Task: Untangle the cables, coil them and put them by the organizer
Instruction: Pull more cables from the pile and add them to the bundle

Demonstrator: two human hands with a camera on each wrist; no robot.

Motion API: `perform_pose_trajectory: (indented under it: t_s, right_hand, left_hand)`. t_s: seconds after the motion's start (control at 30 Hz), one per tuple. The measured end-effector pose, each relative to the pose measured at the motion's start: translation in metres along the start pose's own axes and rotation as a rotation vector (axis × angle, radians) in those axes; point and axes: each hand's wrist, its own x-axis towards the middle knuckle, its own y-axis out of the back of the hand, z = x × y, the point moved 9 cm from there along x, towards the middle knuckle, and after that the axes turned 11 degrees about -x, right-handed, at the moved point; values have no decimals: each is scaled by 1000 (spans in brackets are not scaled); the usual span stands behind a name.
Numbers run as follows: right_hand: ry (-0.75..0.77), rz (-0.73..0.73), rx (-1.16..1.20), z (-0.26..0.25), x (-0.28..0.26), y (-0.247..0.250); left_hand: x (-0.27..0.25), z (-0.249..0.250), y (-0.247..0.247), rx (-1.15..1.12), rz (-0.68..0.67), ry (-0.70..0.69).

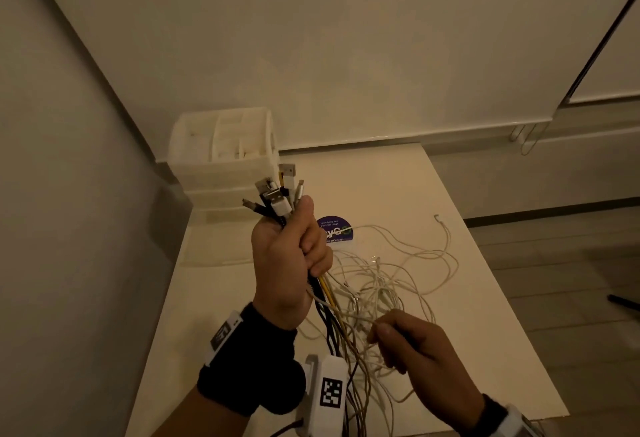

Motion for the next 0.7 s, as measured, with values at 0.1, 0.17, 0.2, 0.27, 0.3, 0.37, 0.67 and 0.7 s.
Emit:
perform_pose_trajectory:
  t_s: [0.1, 0.17, 0.2, 0.27, 0.3, 0.37, 0.67, 0.7]
  right_hand:
    - [3, -50, 7, -3, -4, -8]
    - [-1, -75, -8, -3, -7, -9]
    - [-3, -87, -22, -2, -8, -9]
    - [-13, -105, -26, 0, -10, -9]
    - [-20, -116, -16, 2, -12, -9]
    - [-39, -159, 7, 7, -15, -10]
    - [-126, -55, -178, 88, -8, 25]
    - [-123, -21, -209, 91, -2, 30]
  left_hand:
    - [-3, 1, -1, 46, 38, -23]
    - [-4, 2, -1, 59, 60, -26]
    - [-5, 3, 0, 63, 65, -25]
    - [-6, 3, -1, 60, 55, -19]
    - [-7, 3, -2, 56, 43, -15]
    - [-9, 3, -4, 47, 21, 3]
    - [-2, 35, 4, 179, -92, -36]
    - [-6, 33, 0, 243, -112, -47]
